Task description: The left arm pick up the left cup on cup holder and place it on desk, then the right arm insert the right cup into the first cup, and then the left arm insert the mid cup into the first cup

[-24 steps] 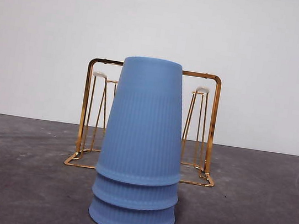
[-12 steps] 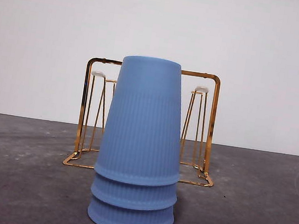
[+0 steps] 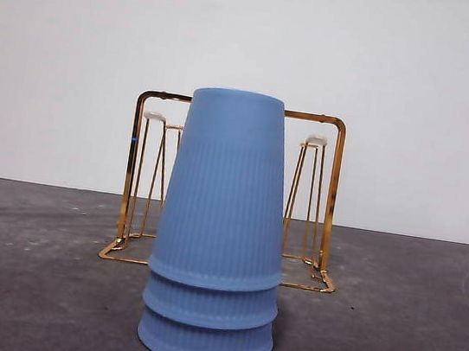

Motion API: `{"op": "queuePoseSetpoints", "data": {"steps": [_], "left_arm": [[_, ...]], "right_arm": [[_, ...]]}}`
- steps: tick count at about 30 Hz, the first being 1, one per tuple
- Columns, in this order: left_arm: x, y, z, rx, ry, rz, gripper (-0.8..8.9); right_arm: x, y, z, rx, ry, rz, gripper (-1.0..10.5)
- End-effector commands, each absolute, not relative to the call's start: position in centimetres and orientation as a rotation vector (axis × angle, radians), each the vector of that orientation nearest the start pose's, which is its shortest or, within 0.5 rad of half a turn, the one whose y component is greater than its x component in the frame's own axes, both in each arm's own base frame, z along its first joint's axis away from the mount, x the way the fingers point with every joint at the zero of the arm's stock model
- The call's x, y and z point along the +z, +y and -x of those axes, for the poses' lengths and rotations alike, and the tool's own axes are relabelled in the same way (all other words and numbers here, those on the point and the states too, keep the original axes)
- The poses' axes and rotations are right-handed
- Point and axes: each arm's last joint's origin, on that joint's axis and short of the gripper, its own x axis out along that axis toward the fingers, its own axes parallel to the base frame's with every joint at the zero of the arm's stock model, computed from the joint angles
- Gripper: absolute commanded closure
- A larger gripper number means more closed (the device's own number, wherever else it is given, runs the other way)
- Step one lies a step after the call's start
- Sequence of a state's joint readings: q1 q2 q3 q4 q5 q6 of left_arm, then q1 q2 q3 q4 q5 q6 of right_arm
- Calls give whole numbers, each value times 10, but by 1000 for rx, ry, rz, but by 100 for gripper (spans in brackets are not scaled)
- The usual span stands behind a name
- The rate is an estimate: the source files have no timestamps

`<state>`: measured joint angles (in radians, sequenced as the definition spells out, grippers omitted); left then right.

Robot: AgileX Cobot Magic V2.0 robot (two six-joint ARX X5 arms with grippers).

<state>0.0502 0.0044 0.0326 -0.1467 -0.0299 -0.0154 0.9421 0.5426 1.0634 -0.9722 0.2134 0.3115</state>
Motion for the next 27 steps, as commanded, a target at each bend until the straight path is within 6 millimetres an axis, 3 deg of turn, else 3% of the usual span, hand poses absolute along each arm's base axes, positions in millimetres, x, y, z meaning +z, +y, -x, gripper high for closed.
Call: {"op": "queuePoseSetpoints", "data": {"steps": [1,12,16,22,27], "left_arm": [[154,6,-96,85,127,1,803],[154,6,-96,85,128,1,803],[154,6,-96,85,127,1,803],[154,6,-96,82,126,2,803],[154,6,-96,82,126,2,803]], "right_arm": [[375,47,-41,655,479,-50,930],[375,47,-42,646,478,-50,930],[370,46,-56,434,382,-60,932],[324,37,-94,300,91,-163,932],[250,14,-105,138,-42,-68,932]]}}
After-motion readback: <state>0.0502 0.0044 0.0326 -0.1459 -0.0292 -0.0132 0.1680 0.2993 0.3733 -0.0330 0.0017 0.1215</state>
